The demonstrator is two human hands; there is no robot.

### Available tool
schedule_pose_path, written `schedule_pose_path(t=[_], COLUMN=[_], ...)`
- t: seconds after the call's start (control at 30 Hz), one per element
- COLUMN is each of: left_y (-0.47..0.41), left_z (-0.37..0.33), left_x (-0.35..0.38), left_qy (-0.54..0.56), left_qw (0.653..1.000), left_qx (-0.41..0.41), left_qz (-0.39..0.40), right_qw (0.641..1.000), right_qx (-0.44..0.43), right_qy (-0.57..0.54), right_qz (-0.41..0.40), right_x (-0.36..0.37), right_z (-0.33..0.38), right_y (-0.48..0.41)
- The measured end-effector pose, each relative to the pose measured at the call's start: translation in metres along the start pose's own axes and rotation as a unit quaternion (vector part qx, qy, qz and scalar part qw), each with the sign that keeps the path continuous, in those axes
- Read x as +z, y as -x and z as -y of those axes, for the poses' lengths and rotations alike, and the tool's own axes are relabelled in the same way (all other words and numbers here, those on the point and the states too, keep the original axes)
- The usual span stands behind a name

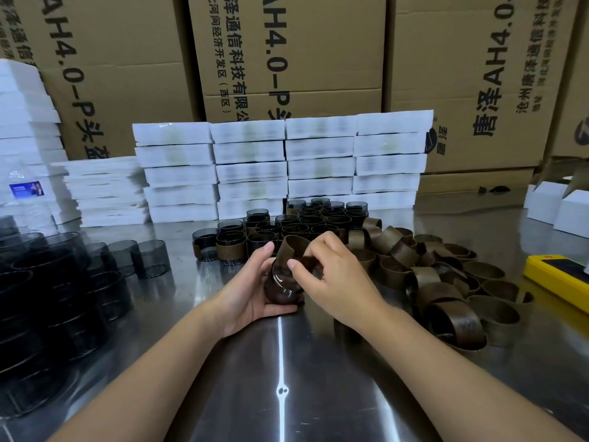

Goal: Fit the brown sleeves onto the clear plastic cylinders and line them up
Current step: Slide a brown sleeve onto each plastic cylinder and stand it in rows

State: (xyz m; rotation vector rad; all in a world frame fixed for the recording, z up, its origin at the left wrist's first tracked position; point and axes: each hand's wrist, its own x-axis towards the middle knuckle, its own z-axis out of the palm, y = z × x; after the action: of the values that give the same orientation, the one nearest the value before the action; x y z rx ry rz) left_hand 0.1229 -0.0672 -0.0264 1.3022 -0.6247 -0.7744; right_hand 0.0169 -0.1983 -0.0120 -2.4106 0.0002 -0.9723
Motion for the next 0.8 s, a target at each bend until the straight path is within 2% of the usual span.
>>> schedule_pose_path(t=[0.2, 0.3, 0.4, 0.5, 0.6, 0.7, 0.8], left_y=[-0.001, -0.001, -0.003, -0.005, -0.005, -0.005, -0.005], left_z=[0.003, 0.003, 0.004, 0.006, 0.007, 0.009, 0.009], left_x=[-0.002, -0.004, -0.006, -0.008, -0.008, -0.008, -0.007], left_qy=[0.002, 0.007, 0.024, 0.041, 0.052, 0.055, 0.062], left_qw=[1.0, 1.0, 0.999, 0.999, 0.998, 0.997, 0.996], left_qx=[0.019, 0.026, 0.026, 0.028, 0.034, 0.044, 0.06], left_qz=[0.012, 0.014, 0.009, 0.0, -0.009, -0.01, -0.008], right_qw=[0.994, 0.993, 0.994, 0.996, 0.997, 0.988, 0.975], right_qx=[-0.098, -0.109, -0.11, -0.068, 0.033, 0.115, 0.155], right_qy=[0.04, 0.037, 0.008, -0.048, -0.076, -0.099, -0.161], right_qz=[0.011, 0.03, 0.015, -0.006, -0.009, 0.009, 0.003], right_x=[0.002, 0.004, 0.002, 0.002, 0.007, 0.009, 0.008], right_z=[-0.002, -0.003, -0.004, -0.003, -0.002, -0.004, -0.005], right_y=[0.004, 0.005, 0.003, 0.002, 0.001, -0.002, -0.006])
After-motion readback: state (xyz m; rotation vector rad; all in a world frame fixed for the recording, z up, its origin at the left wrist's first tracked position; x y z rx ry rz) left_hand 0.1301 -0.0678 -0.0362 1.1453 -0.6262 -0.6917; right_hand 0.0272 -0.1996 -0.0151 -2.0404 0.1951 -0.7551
